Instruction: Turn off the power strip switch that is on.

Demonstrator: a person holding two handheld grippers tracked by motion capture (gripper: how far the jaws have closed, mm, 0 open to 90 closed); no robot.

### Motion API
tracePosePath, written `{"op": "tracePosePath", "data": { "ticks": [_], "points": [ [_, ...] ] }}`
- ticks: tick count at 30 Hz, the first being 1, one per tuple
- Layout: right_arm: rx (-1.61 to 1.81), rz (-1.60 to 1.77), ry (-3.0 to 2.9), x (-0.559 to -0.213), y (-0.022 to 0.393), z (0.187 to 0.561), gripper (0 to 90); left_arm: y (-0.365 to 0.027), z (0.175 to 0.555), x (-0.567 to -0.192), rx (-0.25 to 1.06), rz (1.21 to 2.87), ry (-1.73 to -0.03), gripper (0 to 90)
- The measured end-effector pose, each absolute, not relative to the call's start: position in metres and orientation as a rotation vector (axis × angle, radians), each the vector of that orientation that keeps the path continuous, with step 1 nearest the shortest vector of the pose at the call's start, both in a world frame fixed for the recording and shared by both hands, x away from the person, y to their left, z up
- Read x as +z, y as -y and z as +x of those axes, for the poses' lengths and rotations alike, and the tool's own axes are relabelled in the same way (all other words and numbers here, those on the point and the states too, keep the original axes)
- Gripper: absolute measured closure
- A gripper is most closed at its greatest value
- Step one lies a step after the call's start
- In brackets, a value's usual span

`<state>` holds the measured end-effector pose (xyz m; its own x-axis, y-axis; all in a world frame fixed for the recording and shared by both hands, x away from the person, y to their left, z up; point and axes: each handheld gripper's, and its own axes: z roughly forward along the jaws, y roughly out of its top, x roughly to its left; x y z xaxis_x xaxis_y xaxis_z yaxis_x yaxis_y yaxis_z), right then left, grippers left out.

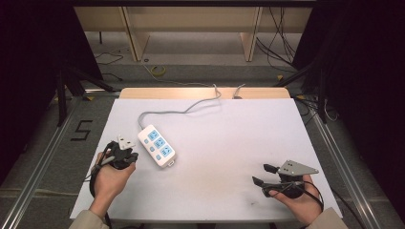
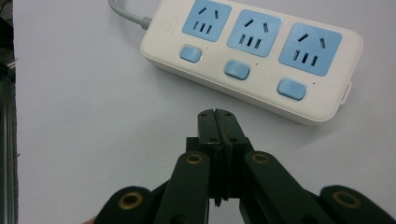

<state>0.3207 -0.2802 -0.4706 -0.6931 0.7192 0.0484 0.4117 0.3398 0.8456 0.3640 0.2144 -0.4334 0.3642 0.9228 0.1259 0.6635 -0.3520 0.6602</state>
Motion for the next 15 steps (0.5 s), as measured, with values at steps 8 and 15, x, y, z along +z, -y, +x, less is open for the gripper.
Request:
{"op": "tracePosePath", "data": {
  "ticks": [8,15],
  "points": [
    [1.289,1.001,-2.276,-0.471,0.280,0.321,34.4,-0.216,0.370,-0.432,0.677,2.126,-1.382,89.7],
    [1.289,1.001,-2.277,-0.471,0.280,0.321,34.4,-0.215,0.375,-0.431,0.680,2.136,-1.382,89.7]
  ]
}}
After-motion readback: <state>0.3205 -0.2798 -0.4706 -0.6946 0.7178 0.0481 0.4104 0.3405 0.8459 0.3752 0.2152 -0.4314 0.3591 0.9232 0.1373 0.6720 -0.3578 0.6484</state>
